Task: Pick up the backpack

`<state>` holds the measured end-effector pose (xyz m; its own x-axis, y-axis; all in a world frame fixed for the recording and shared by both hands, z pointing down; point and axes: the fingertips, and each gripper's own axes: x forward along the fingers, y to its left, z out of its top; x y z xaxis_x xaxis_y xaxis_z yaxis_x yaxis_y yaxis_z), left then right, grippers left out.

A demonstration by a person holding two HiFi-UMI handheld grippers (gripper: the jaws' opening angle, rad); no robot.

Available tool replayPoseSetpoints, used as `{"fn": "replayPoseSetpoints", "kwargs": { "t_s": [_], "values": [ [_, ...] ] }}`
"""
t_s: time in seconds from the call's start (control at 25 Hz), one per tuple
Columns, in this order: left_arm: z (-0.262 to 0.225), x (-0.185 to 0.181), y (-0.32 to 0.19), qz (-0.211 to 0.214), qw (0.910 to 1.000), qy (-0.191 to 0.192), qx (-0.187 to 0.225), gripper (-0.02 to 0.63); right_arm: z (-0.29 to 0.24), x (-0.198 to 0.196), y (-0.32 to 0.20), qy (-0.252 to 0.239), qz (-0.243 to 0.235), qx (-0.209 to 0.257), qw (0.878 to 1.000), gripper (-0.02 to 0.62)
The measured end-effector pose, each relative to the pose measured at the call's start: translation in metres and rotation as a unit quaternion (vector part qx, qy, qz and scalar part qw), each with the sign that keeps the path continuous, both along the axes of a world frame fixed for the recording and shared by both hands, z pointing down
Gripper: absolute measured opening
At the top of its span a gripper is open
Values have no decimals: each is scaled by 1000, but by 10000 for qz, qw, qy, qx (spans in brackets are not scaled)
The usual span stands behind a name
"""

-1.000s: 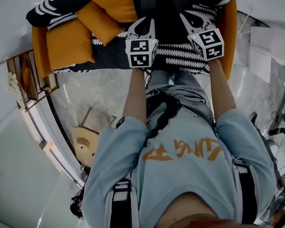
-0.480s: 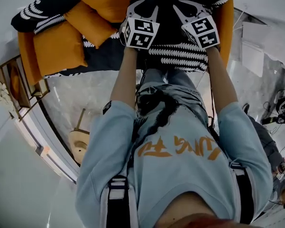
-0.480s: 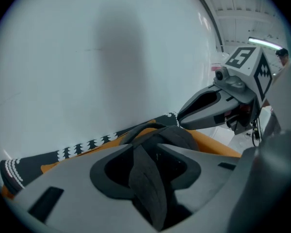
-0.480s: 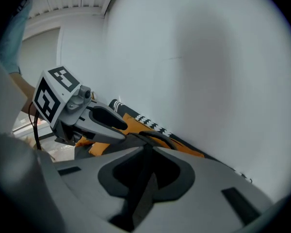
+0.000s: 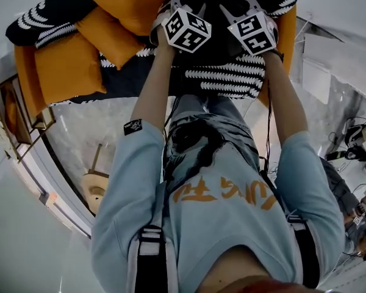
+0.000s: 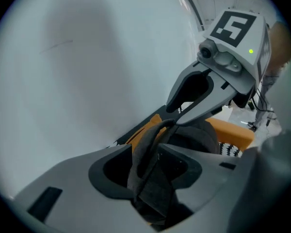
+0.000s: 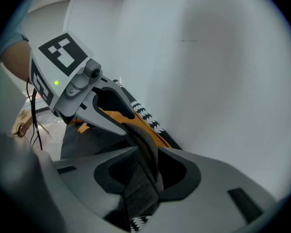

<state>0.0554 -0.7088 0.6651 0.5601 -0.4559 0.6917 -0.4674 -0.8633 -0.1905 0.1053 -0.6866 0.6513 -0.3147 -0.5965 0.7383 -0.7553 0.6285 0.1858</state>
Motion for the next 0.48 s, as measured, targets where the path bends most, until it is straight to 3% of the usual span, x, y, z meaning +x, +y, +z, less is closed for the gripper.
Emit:
{"fn": "replayPoseSetpoints", "kwargs": {
  "t_s": [0.2, 0.48],
  "values": [
    [12, -1, -15, 466, 9974, -497, 224, 169, 11, -8, -20, 550, -397, -62, 9977, 124],
    [13, 5, -16, 1304, 9871, -815, 446, 169, 25, -22, -31, 1116, -845, -111, 9901, 123]
  ]
}}
